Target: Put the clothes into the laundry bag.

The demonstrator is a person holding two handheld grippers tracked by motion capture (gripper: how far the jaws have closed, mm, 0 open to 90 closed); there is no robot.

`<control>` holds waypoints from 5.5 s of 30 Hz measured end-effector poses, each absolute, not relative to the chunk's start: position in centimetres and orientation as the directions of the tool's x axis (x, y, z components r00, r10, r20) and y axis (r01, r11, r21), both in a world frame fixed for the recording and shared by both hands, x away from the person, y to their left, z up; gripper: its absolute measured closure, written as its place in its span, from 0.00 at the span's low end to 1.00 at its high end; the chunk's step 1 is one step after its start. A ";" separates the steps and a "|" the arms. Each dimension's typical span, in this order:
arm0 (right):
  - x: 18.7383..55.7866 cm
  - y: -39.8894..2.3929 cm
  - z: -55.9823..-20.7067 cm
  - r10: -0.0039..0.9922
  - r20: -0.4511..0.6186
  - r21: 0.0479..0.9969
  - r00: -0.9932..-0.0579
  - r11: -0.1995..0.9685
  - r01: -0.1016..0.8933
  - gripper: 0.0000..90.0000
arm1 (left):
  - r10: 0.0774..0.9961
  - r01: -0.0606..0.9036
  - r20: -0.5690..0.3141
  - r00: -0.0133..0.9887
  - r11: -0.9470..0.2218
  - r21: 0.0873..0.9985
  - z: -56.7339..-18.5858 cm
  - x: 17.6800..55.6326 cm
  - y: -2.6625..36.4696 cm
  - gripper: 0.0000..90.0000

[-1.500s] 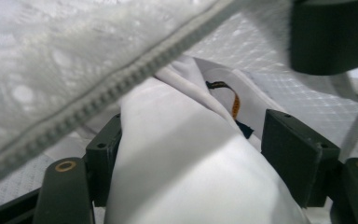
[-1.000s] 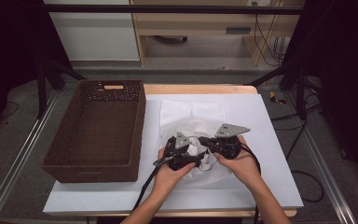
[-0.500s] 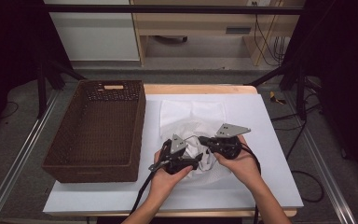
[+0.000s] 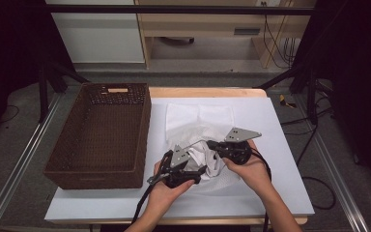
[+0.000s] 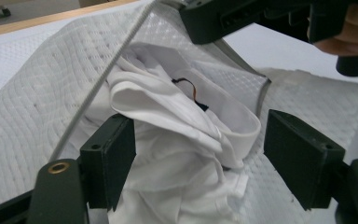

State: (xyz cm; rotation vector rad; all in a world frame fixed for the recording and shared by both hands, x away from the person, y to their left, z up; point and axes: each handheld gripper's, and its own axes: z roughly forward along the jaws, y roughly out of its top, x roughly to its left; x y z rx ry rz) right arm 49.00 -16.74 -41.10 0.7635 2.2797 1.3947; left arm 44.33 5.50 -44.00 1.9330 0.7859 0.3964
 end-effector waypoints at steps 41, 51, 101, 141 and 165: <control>48.7 -16.2 -41.6 0.593 -0.039 0.884 -0.804 0.395 0.249 0.99 | 0.724 0.501 0.037 0.689 -0.513 0.697 -45.4 40.7 9.7 1.00; 48.8 -16.2 -41.6 0.594 -0.032 0.886 -0.804 0.390 0.253 0.99 | 0.692 0.530 0.071 0.719 -0.611 0.589 -45.1 42.0 9.5 1.00; 49.0 -16.4 -41.7 0.594 -0.019 0.881 -0.804 0.390 0.267 0.99 | 0.584 0.466 0.071 0.808 -0.709 0.529 -45.6 45.9 4.4 1.00; 49.1 -16.6 -42.1 0.616 -0.012 0.876 -0.788 0.386 0.289 0.99 | 0.629 0.415 -0.024 0.777 -0.483 0.771 -46.7 49.9 0.2 1.00; 49.1 -17.5 -41.9 0.646 0.008 0.871 -0.763 0.371 0.323 0.99 | 0.681 0.401 -0.026 0.732 -0.399 0.824 -48.1 52.3 -0.8 1.00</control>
